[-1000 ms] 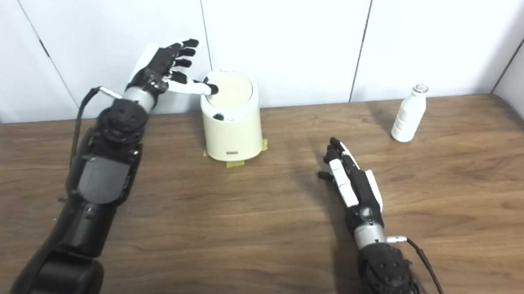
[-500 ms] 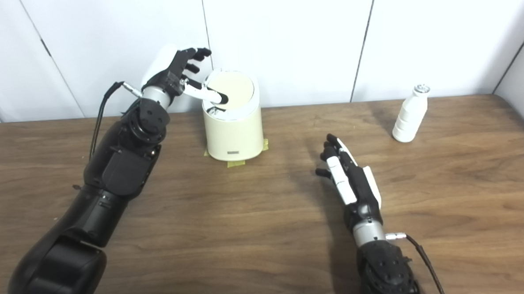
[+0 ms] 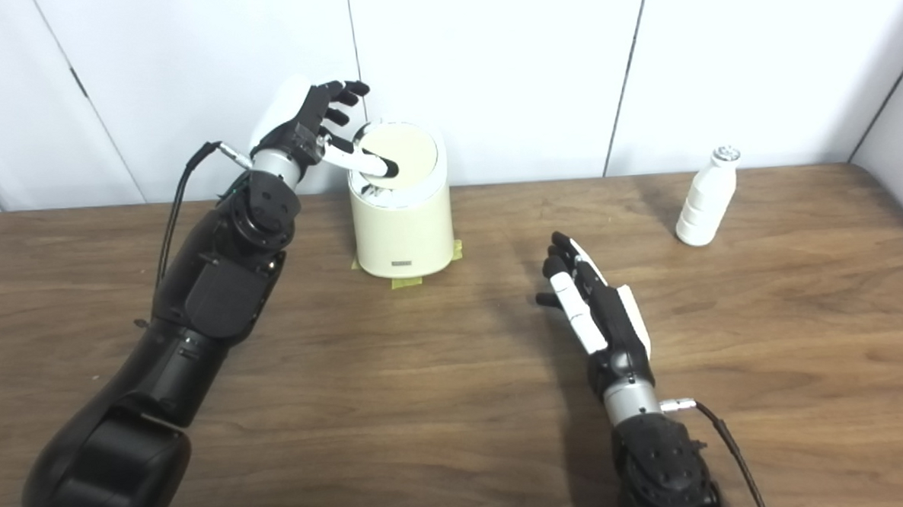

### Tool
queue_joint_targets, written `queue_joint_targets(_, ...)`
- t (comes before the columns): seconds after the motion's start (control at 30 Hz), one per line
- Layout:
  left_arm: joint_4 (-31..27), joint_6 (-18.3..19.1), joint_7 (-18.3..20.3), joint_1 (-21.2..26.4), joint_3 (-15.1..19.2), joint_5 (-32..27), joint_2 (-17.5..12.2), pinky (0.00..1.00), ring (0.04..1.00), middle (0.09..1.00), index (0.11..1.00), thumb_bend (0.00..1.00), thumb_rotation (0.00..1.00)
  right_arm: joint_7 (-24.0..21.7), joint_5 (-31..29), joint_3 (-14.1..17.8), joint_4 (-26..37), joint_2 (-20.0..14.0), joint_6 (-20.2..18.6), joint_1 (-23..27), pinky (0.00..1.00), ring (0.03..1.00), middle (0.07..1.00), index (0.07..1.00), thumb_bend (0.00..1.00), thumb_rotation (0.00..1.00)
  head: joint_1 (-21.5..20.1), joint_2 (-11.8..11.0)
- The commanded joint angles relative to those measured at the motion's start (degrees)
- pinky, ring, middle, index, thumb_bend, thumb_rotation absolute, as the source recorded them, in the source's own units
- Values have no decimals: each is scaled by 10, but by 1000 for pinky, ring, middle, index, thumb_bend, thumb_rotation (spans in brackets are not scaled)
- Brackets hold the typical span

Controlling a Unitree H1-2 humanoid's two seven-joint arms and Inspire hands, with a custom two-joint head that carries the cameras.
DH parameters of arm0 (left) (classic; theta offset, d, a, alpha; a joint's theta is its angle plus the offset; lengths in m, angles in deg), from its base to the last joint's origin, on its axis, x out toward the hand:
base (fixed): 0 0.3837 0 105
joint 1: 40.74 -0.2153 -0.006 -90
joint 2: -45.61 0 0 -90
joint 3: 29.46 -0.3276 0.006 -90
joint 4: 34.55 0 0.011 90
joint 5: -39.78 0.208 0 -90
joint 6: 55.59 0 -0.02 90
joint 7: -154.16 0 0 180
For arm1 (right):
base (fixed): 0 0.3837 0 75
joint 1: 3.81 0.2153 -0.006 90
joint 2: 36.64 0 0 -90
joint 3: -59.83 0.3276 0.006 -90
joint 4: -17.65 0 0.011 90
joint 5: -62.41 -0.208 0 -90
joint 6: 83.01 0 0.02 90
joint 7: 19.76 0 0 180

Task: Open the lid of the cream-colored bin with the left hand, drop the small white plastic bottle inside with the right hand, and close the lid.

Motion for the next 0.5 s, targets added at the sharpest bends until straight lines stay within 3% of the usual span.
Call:
queue_joint_targets(0.0,-2,-9,-8,38,-5,16,-4,673,776,834,843,860,0,-4,3,-3,25,-4,6,20,722,868,916,897,477,818,0,1)
queue_joint_targets(0.23,8,-18,-11,53,-52,69,-19,634,777,823,831,890,0,-3,12,-6,27,-5,1,20,712,862,910,895,459,820,0,2)
queue_joint_targets(0.47,14,-18,16,75,-106,127,-34,628,758,820,852,928,0,-1,22,-10,28,-4,-1,19,694,854,903,894,469,830,-1,3)
